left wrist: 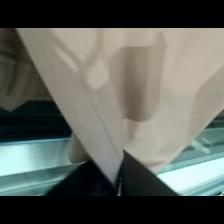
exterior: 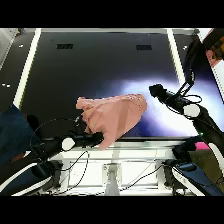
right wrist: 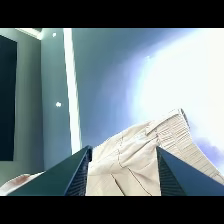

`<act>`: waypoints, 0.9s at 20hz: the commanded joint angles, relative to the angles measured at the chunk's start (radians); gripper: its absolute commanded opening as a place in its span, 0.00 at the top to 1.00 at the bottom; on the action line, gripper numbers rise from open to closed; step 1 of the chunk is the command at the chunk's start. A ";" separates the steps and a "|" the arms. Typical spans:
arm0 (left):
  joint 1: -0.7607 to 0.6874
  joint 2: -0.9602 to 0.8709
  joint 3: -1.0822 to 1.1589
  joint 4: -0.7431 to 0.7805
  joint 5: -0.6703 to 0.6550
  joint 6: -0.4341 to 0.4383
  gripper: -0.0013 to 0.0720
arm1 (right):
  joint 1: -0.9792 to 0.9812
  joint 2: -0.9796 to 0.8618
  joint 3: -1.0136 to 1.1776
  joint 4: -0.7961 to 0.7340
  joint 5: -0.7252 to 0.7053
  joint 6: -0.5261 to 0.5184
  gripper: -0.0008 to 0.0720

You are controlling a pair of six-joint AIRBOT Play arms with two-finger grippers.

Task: Fold the clothes and pants, and hang the long-sleeved shirts on hangers.

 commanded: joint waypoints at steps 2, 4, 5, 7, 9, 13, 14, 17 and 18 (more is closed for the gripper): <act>-0.004 0.040 0.060 -0.031 0.037 0.151 0.95 | 0.000 0.000 0.000 -0.015 -0.001 0.000 0.35; -0.003 0.097 0.124 -0.030 0.037 0.237 0.95 | 0.000 0.000 0.000 -0.056 0.003 0.000 0.35; 0.004 0.129 0.160 -0.030 0.037 0.250 0.95 | 0.000 0.000 0.000 -0.072 0.016 0.000 0.35; 0.035 0.195 0.223 -0.030 0.041 0.250 0.95 | 0.000 -0.001 0.000 -0.085 0.063 0.000 0.35; 0.084 0.262 0.264 -0.023 0.099 0.250 0.96 | 0.000 -0.001 0.000 -0.112 0.117 0.000 0.34; 0.205 0.335 0.270 -0.023 0.175 0.250 0.96 | -0.014 -0.061 0.000 -0.192 0.213 0.005 0.34; 0.219 0.333 0.270 -0.023 0.158 0.250 0.96 | -0.026 -0.103 0.000 -0.173 0.241 0.005 0.34; 0.220 0.320 0.269 -0.012 0.124 0.249 0.96 | -0.047 -0.221 0.000 -0.011 0.267 0.004 0.27; 0.220 0.316 0.269 -0.011 0.122 0.250 0.96 | -0.047 -0.253 0.000 0.037 0.268 0.004 0.26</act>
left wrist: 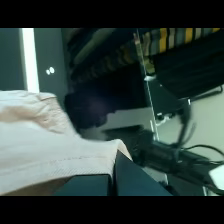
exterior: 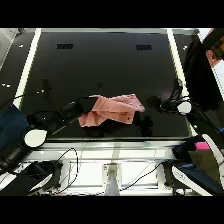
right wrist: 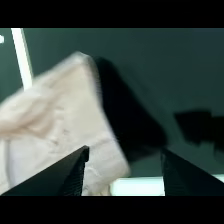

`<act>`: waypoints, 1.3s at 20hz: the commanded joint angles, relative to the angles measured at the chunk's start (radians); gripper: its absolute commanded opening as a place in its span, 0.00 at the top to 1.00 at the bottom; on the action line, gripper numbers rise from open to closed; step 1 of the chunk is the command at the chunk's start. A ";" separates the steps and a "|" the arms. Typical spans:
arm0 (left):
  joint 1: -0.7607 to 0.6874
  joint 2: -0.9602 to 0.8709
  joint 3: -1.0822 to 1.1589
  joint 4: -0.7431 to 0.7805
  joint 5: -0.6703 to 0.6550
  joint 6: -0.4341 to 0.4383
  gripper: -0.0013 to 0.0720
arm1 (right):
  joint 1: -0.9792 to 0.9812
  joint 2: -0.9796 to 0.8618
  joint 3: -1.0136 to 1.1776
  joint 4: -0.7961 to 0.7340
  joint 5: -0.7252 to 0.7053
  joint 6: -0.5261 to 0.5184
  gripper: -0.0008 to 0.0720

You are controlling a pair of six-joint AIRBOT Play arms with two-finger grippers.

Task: Fold the clothes and pants, and hang the long-sleeved shirts on hangers.

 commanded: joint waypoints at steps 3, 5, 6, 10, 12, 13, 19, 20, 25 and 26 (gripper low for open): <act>0.018 0.000 0.004 0.011 -0.011 0.003 0.96 | -0.012 -0.163 0.000 0.272 0.111 0.001 0.26; 0.018 -0.003 0.004 0.019 -0.012 0.003 0.96 | -0.011 -0.190 0.000 0.321 0.165 0.002 0.26; 0.018 -0.005 0.004 0.019 -0.012 0.003 0.96 | -0.008 -0.197 0.000 0.337 0.177 0.002 0.26; 0.018 -0.005 0.004 0.019 -0.011 0.003 0.96 | -0.008 -0.198 -0.001 0.446 0.114 0.004 0.26; 0.018 -0.005 0.004 0.019 -0.011 0.003 0.96 | -0.008 -0.199 -0.001 0.494 0.087 0.041 0.26; 0.018 -0.005 0.004 0.019 -0.011 0.003 0.96 | -0.002 -0.202 -0.001 0.510 0.084 0.076 0.26; 0.018 -0.004 0.004 0.019 -0.011 0.003 0.96 | 0.180 -0.240 -0.008 0.523 -0.074 0.221 0.41; 0.018 -0.004 0.004 0.019 -0.011 0.003 0.96 | 0.198 -0.238 -0.008 0.524 -0.122 0.220 0.50; 0.037 -0.002 0.004 0.200 0.032 0.004 0.96 | 0.146 -0.173 -0.001 0.498 -0.183 0.054 0.96; 0.053 0.002 0.004 0.225 0.049 0.004 0.96 | 0.129 -0.133 0.008 0.482 -0.182 -0.033 0.96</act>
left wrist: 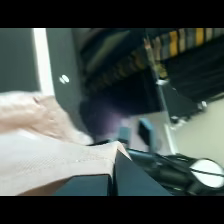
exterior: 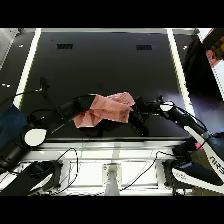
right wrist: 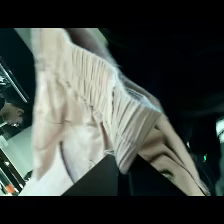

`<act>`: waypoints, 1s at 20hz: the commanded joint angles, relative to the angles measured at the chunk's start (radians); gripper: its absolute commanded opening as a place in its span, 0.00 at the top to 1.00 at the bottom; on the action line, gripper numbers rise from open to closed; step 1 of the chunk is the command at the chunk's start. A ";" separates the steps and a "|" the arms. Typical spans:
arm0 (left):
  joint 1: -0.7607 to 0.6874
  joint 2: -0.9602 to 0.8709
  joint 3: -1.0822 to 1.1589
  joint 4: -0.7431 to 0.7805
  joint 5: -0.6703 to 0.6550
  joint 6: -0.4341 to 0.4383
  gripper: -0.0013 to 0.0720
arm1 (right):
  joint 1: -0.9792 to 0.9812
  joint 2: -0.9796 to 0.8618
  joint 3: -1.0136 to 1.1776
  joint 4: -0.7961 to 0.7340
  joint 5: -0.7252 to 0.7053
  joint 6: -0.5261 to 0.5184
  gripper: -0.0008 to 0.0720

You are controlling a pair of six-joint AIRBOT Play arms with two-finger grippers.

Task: Fold the clothes and pants, and hang the long-sleeved shirts on hangers.

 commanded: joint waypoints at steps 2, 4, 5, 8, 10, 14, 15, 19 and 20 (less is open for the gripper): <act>0.057 0.021 0.002 0.118 0.069 0.000 0.95 | -0.046 0.179 0.049 -0.045 0.007 -0.486 0.96; 0.082 0.058 0.001 0.150 0.074 0.033 0.95 | -0.050 0.324 0.116 -0.098 0.145 -0.674 0.96; 0.081 0.085 0.002 0.185 0.074 0.073 0.95 | -0.050 0.392 0.146 -0.121 0.190 -0.674 0.96; 0.080 0.201 0.002 0.201 0.074 0.131 0.95 | -0.050 0.592 0.233 -0.145 0.284 -0.651 0.96; 0.080 0.304 0.002 0.201 0.074 0.131 0.96 | -0.050 0.705 0.295 -0.174 0.333 -0.540 0.97; 0.080 0.483 0.002 0.200 0.068 0.117 0.96 | -0.050 0.830 0.413 -0.216 0.435 -0.302 0.97; 0.081 0.496 0.001 0.200 0.053 0.070 0.96 | -0.050 0.839 0.426 -0.225 0.437 -0.256 0.97; 0.081 0.395 0.001 0.212 -0.146 -0.106 0.96 | -0.050 0.776 0.424 -0.407 0.489 -0.127 0.97; 0.081 0.336 0.001 0.220 -0.171 -0.139 0.96 | -0.050 0.738 0.409 -0.445 0.496 -0.112 0.97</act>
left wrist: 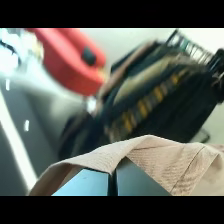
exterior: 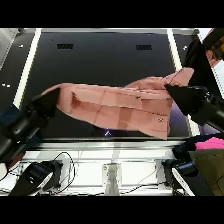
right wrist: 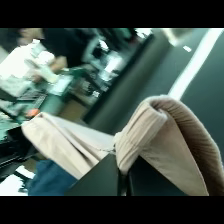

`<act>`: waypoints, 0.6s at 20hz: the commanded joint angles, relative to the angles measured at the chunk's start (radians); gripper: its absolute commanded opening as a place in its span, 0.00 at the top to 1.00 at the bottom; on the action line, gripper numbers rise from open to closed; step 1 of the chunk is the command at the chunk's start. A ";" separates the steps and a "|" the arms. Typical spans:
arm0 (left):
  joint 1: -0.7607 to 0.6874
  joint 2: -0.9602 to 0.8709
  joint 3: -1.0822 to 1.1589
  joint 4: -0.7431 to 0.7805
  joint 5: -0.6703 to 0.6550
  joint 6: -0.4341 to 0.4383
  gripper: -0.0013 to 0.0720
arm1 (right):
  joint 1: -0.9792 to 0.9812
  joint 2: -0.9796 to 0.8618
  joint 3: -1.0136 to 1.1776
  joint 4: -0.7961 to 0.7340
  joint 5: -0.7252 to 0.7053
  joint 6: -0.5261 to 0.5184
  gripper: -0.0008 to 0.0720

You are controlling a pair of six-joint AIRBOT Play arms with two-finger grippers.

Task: Fold the clothes and pants, and hang the long-sleeved shirts on hangers.

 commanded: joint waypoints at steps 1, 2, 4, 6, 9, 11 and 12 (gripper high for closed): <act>0.001 -0.142 0.000 0.016 -0.116 -0.139 0.96 | 0.000 -0.088 -0.026 -0.150 0.041 0.103 0.97; 0.005 -0.220 0.000 0.021 -0.116 -0.161 0.96 | 0.000 -0.144 -0.063 -0.159 0.023 0.103 0.97; 0.039 -0.395 0.000 0.023 -0.096 -0.162 0.96 | 0.000 -0.262 -0.152 -0.162 -0.048 0.103 0.96; 0.076 -0.575 0.000 0.021 -0.013 -0.162 0.96 | 0.000 -0.405 -0.241 -0.154 -0.187 0.103 0.96; 0.092 -0.784 0.000 -0.030 0.203 -0.162 0.96 | 0.000 -0.600 -0.266 -0.083 -0.378 0.103 0.96; 0.092 -0.854 0.000 -0.110 0.305 -0.162 0.95 | 0.000 -0.686 -0.266 0.006 -0.494 0.103 0.96; 0.092 -0.870 0.000 -0.121 0.346 -0.162 0.95 | 0.000 -0.715 -0.266 0.035 -0.543 0.103 0.96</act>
